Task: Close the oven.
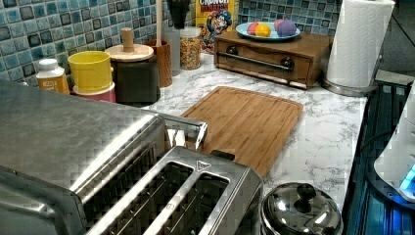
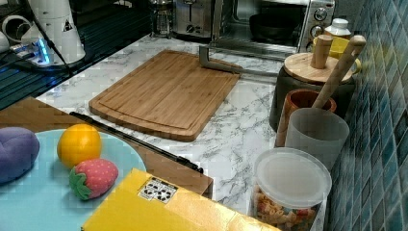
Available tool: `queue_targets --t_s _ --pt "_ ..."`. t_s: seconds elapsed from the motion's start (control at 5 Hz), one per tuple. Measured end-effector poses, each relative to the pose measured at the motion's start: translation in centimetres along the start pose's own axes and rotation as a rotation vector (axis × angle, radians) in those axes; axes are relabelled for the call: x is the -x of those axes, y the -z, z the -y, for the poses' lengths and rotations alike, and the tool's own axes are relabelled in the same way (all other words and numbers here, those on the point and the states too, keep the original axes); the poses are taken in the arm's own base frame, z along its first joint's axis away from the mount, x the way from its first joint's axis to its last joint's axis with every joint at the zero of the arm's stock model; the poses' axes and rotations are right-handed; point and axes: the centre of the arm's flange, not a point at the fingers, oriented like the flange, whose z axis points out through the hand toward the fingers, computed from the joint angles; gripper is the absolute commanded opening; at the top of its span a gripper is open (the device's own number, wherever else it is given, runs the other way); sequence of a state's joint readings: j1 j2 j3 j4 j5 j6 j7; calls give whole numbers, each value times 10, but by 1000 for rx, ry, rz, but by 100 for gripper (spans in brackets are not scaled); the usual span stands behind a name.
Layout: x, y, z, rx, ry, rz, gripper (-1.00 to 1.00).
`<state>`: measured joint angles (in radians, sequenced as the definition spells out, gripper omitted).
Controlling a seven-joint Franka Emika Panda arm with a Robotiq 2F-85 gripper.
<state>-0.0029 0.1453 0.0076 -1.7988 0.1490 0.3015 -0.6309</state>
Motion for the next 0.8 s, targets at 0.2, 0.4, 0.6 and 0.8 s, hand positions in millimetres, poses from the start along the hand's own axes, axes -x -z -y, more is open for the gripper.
queue_targets --t_s 0.2,0.4,0.6,0.8 --pt "-14 -18 -9 -123 150 -27 -100" --pt "-17 -33 -30 -269 211 -12 -100" --pt "-19 -45 -58 -286 218 -44 -100" --pt "-18 -58 -72 -298 176 -50 -100"
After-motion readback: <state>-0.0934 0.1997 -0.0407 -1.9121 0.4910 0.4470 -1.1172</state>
